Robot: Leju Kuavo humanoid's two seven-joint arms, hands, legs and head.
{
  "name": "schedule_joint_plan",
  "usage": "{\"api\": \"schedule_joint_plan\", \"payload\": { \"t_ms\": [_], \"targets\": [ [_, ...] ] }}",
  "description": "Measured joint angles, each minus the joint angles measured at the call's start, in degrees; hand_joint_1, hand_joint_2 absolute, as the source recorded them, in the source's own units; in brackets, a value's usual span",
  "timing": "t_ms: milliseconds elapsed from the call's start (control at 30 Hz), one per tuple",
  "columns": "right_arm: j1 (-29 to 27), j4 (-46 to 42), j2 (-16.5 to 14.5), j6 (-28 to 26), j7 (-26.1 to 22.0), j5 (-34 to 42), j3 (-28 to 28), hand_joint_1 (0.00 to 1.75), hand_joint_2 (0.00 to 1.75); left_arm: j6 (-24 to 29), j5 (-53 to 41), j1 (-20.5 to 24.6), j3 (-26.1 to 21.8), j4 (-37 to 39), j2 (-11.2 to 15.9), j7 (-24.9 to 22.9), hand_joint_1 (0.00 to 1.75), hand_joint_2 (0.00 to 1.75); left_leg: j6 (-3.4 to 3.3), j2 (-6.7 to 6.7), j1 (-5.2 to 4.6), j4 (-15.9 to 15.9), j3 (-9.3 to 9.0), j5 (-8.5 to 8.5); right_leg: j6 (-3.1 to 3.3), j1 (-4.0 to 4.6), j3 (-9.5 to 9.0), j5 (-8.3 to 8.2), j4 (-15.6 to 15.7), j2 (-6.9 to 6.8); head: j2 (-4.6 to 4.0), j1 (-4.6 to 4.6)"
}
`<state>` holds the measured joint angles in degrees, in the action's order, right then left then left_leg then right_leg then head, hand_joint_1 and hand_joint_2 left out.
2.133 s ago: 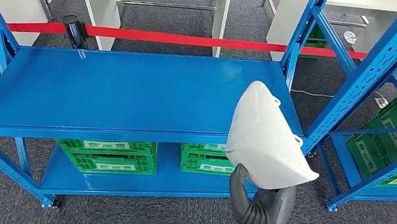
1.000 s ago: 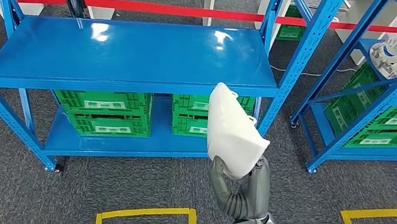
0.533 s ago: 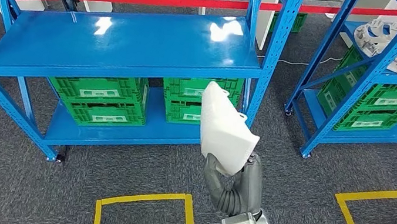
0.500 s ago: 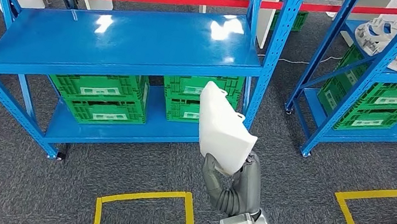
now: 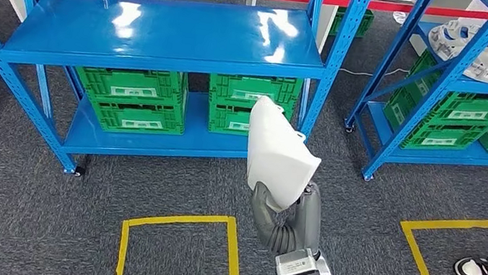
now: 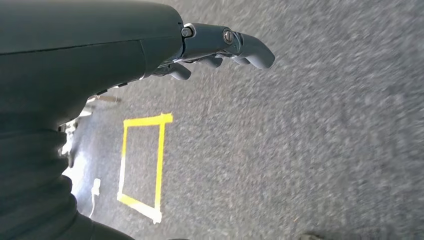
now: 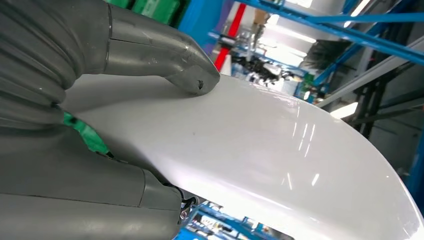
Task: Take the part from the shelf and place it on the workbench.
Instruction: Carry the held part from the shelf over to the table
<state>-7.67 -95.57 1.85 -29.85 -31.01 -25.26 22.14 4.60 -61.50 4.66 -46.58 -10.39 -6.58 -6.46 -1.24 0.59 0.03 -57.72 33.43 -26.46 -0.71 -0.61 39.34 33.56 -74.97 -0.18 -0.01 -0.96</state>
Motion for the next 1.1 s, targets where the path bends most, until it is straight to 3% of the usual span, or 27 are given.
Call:
{"api": "schedule_joint_plan", "payload": {
  "t_ms": [67,133,167,200,267,300,367,400,433,467,533,567,600,667,700,767,800,833,900,933,967,1000,1033,1100],
  "targets": [
    [0.0,0.3,-0.3,-0.7,-0.5,-0.9,-0.2,1.75,1.75,-0.4,0.1,-0.1,-0.1,0.0,0.0,-0.7,0.00,1.75,0.30,0.03,-0.03,-0.9,2.16,1.10,0.45,0.10,-5.30,-2.60,5.3,0.02,-0.01,-0.01],
    [-0.1,0.3,-0.6,-1.4,-0.7,-2.1,-0.2,1.75,1.75,-0.6,-0.3,-0.2,-0.1,0.0,0.0,-1.6,0.00,1.75,0.83,0.00,-0.14,-1.6,3.45,2.01,1.04,0.38,-11.15,-1.71,13.5,0.02,-0.01,0.01],
    [-0.2,0.3,-0.7,-1.6,-0.6,-2.5,-0.2,1.75,1.75,-0.6,-0.4,-0.3,-0.2,0.0,0.0,-1.9,0.00,1.75,1.16,0.00,-0.13,-1.8,3.71,2.49,1.33,0.55,-12.60,-0.80,16.1,0.04,-0.01,-0.01],
    [-0.4,0.3,-0.8,-1.7,-0.3,-2.6,-0.3,1.75,1.75,-0.5,-0.4,-0.4,-0.2,0.0,0.0,-2.1,0.00,1.75,1.55,-0.01,-0.10,-1.7,3.82,3.02,1.60,0.71,-12.90,-0.51,17.2,0.05,0.00,-0.04],
    [-0.6,0.5,-0.8,-1.7,0.4,-2.1,-0.4,1.75,1.75,-0.3,-0.3,-0.6,-0.2,0.0,0.1,-1.6,0.00,1.75,2.31,-0.09,0.06,-1.6,4.05,3.46,2.37,0.64,-12.02,-1.57,17.5,-0.05,0.00,-0.08],
    [-0.6,0.8,-0.9,-1.6,0.8,-2.0,-0.5,1.75,1.75,-0.3,-0.3,-0.7,-0.2,0.0,0.2,-1.2,0.00,1.75,2.64,-0.21,0.12,-2.1,4.35,2.43,2.83,0.52,-11.53,-2.33,17.8,-0.12,0.00,-0.05],
    [-0.6,1.3,-1.1,-1.8,1.1,-2.0,-0.5,1.75,1.75,-0.4,-0.4,-0.8,-0.3,0.0,0.3,-0.5,0.00,1.75,3.29,-0.45,0.34,-6.4,5.46,-3.26,3.43,0.32,-9.97,-4.02,18.0,-0.26,0.00,0.06],
    [-0.5,1.5,-1.2,-1.8,1.2,-2.3,-0.5,1.75,1.75,-0.4,-0.6,-0.7,-0.3,0.0,0.3,-0.3,0.00,1.75,3.58,-0.48,0.43,-9.7,5.98,-6.23,3.53,0.31,-9.00,-4.81,17.9,-0.24,0.00,0.10],
    [-0.5,1.6,-1.2,-1.9,1.3,-2.6,-0.5,1.75,1.75,-0.5,-0.8,-0.6,-0.3,0.0,0.3,-0.3,0.00,1.75,3.86,-0.48,0.54,-13.2,6.30,-8.18,3.48,0.30,-7.89,-5.64,17.8,-0.27,0.00,0.11],
    [-0.5,1.6,-1.3,-1.9,1.6,-2.7,-0.5,1.75,1.75,-0.6,-1.0,-0.4,-0.3,0.0,0.3,-0.2,0.00,1.75,4.04,-0.48,0.62,-15.5,6.08,-8.24,3.36,0.28,-6.85,-6.38,17.6,-0.31,0.01,0.11],
    [-0.5,1.8,-1.3,-1.7,2.3,-2.7,-0.7,1.75,1.75,-0.8,-1.3,0.0,-0.3,0.0,0.2,0.2,0.00,1.75,4.25,-0.47,0.79,-15.8,3.61,-5.29,2.98,0.18,-4.61,-7.81,17.1,-0.43,0.00,0.10],
    [-0.4,1.9,-1.3,-1.6,2.6,-2.5,-0.8,1.75,1.75,-1.0,-1.4,0.3,-0.3,0.0,0.1,0.5,0.00,1.75,4.28,-0.51,0.90,-13.1,0.98,-3.95,2.72,0.13,-3.64,-8.44,16.8,-0.47,0.00,0.10],
    [-0.4,2.0,-1.3,-1.5,2.6,-2.5,-0.9,1.75,1.75,-1.3,-1.7,0.7,-0.3,0.0,0.0,0.8,0.00,1.75,4.28,-0.62,0.93,-8.8,-2.40,-3.98,2.42,0.13,-2.77,-8.98,16.4,-0.50,0.00,0.11],
    [-0.2,2.1,-1.4,-1.5,2.6,-2.6,-1.0,1.75,1.75,-1.7,-2.3,1.5,-0.1,0.0,-0.3,1.0,0.00,1.75,3.74,-0.89,0.76,-1.4,-7.37,-5.99,1.73,0.18,-1.84,-10.02,16.0,-0.60,0.00,0.03],
    [-0.2,2.2,-1.5,-1.4,2.6,-2.7,-1.1,1.75,1.75,-1.7,-2.6,1.8,-0.1,0.0,-0.4,0.9,0.00,1.75,3.29,-0.97,0.60,0.5,-8.25,-6.83,1.41,0.20,-1.68,-10.59,16.0,-0.65,0.01,-0.01],
    [-0.2,2.4,-1.6,-1.0,2.5,-2.5,-1.1,1.75,1.75,-1.6,-2.7,1.9,0.0,0.0,-0.6,0.5,0.00,1.75,2.04,-0.66,0.49,0.9,-7.38,-6.09,0.72,0.03,-1.45,-11.51,16.3,-0.53,0.01,-0.01],
    [-0.2,2.6,-1.7,-0.8,2.5,-2.4,-1.1,1.75,1.75,-1.5,-2.5,2.0,0.0,0.0,-0.6,0.4,0.00,1.75,1.42,-0.47,0.51,1.0,-6.79,-5.41,0.43,-0.06,-1.06,-10.68,15.9,-0.38,0.01,-0.01],
    [-0.2,2.8,-1.7,-0.5,2.4,-2.3,-1.2,1.75,1.75,-1.5,-2.2,1.9,0.0,0.0,-0.6,0.3,0.00,1.75,0.85,-0.24,0.53,1.0,-6.06,-4.64,0.17,-0.14,-0.45,-8.70,14.4,-0.24,0.00,-0.03],
    [0.1,3.3,-1.7,-0.2,2.3,-2.3,-1.2,1.75,1.75,-1.4,-1.7,1.8,-0.1,0.0,-0.6,0.4,0.00,1.75,0.22,-0.03,0.43,0.9,-4.32,-3.13,-0.10,-0.20,1.25,-2.31,7.9,-0.11,-0.01,-0.10],
    [0.3,3.5,-1.8,-0.1,2.2,-2.4,-1.2,1.75,1.75,-1.4,-1.5,1.8,-0.1,0.0,-0.5,0.4,0.00,1.75,0.13,0.02,0.34,0.8,-3.41,-2.44,-0.17,-0.20,1.91,0.07,4.2,-0.10,-0.01,-0.10],
    [0.4,3.7,-1.8,-0.1,2.2,-2.4,-1.2,1.75,1.75,-1.4,-1.5,1.6,-0.1,0.0,-0.5,0.3,0.00,1.75,0.11,0.03,0.24,0.6,-2.58,-1.84,-0.20,-0.19,2.29,1.33,1.2,-0.10,-0.01,-0.10],
    [0.4,3.8,-1.8,0.0,2.1,-2.4,-1.2,1.75,1.75,-1.3,-1.5,1.5,-0.1,0.0,-0.5,0.2,0.00,1.75,0.13,0.04,0.16,0.4,-1.73,-1.36,-0.16,-0.18,2.15,1.30,-0.5,-0.08,0.00,-0.11],
    [0.4,4.0,-1.8,0.0,2.1,-2.4,-1.2,1.75,1.75,-1.3,-1.6,1.3,-0.1,0.0,-0.5,0.1,0.00,1.75,0.18,0.06,0.10,0.1,-0.90,-0.93,-0.05,-0.16,1.27,0.26,-0.8,-0.07,0.00,-0.11],
    [0.5,4.3,-1.8,-0.1,2.0,-2.2,-1.2,1.75,1.75,-1.1,-1.6,0.7,-0.1,0.0,-0.5,0.3,0.00,1.75,0.35,-0.11,0.01,-0.6,0.90,-0.12,0.43,0.01,-3.09,-2.62,3.4,0.21,0.00,-0.13]
  ]
}}
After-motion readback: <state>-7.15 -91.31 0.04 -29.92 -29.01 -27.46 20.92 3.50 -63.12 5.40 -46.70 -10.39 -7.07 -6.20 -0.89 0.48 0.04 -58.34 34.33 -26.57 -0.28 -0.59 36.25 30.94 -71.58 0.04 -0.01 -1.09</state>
